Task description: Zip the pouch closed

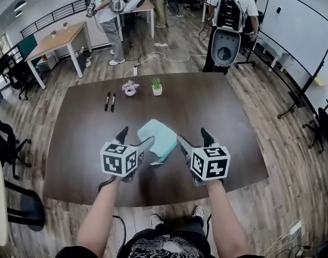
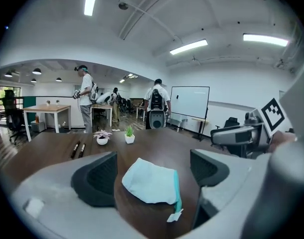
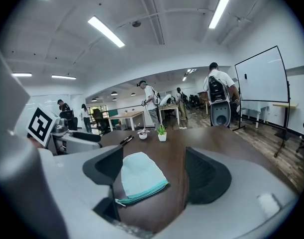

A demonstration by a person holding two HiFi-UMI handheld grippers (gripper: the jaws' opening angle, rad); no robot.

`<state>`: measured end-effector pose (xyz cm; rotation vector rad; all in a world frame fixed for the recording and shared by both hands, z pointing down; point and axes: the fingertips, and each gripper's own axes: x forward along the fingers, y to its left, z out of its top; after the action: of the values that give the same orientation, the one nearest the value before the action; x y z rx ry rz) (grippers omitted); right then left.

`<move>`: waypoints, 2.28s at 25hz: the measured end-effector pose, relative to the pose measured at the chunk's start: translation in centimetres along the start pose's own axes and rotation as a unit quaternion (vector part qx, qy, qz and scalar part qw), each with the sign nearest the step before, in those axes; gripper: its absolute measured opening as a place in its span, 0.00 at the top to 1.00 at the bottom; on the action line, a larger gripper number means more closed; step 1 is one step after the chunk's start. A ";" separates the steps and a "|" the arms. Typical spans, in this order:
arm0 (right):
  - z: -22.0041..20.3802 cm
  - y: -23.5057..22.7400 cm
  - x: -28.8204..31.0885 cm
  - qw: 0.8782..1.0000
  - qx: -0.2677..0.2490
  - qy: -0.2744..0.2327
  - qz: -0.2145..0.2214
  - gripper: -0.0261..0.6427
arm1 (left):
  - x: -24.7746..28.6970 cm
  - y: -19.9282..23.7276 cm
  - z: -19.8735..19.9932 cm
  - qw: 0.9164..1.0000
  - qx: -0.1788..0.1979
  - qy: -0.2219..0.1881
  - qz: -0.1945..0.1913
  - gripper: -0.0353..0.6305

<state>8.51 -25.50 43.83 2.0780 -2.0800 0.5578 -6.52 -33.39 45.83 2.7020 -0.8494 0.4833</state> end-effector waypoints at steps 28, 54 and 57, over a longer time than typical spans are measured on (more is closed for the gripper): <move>-8.6 2.5 1.0 0.997 0.042 0.065 0.013 0.48 | 3.0 -4.2 -14.3 0.962 0.121 0.199 -0.143 0.37; -10.6 0.4 -0.1 0.995 0.041 0.092 -0.017 0.51 | 4.2 -5.2 -18.4 0.931 0.191 0.253 -0.179 0.90; -10.5 0.4 0.0 0.995 0.040 0.093 -0.017 0.51 | 4.1 -5.4 -18.0 0.934 0.175 0.248 -0.186 0.91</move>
<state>6.54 -21.67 53.45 2.0123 -1.9461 0.8084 -4.39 -24.94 62.93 2.7378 -0.1160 1.2481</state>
